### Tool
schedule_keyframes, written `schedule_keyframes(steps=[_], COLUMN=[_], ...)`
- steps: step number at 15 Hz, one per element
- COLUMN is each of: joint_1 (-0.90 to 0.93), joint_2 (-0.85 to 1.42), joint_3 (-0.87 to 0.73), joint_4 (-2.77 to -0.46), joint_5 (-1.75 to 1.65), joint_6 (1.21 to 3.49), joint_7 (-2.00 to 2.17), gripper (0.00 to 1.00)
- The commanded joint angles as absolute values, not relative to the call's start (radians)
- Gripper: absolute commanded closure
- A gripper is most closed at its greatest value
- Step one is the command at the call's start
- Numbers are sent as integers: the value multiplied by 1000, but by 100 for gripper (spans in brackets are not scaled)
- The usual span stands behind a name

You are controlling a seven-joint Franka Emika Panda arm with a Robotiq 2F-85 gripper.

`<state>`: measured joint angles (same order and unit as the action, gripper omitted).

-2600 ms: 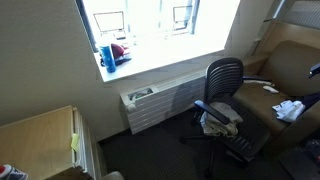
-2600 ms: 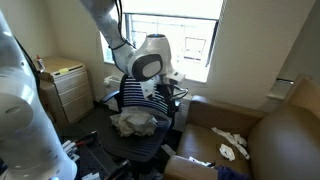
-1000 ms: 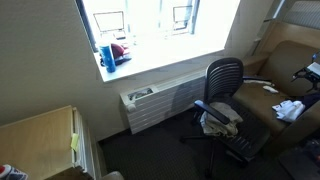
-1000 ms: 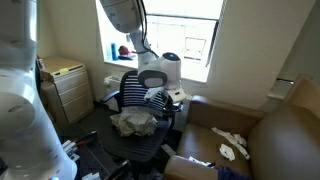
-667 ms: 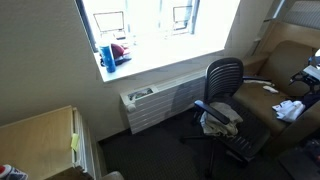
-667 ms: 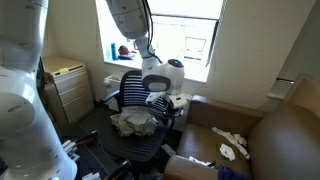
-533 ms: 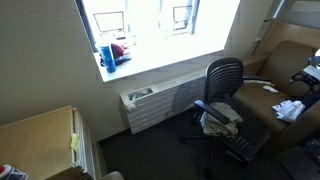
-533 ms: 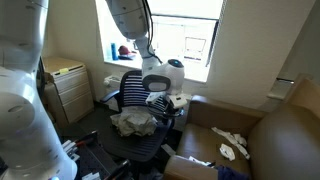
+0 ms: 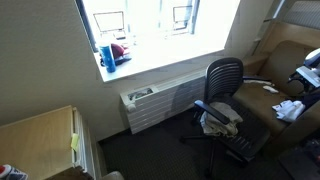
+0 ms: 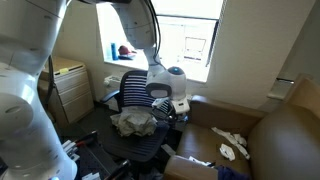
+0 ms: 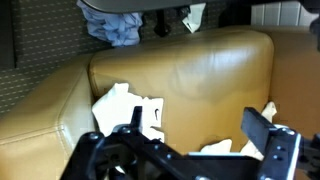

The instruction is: Take the cloth on the couch and put it on the chair

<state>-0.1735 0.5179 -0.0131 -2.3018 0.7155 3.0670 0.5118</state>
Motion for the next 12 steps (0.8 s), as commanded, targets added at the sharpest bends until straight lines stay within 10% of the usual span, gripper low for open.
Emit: schedule_keyframes(steps=[1,12], joint_1=[-233,-165], joint_2=[692,899], joint_3=[52,-181], joint_4=[-2156,-2014], joint_5=[794,832], joint_6=[3225,3040], joint_7=[535,752], gripper=[0,0])
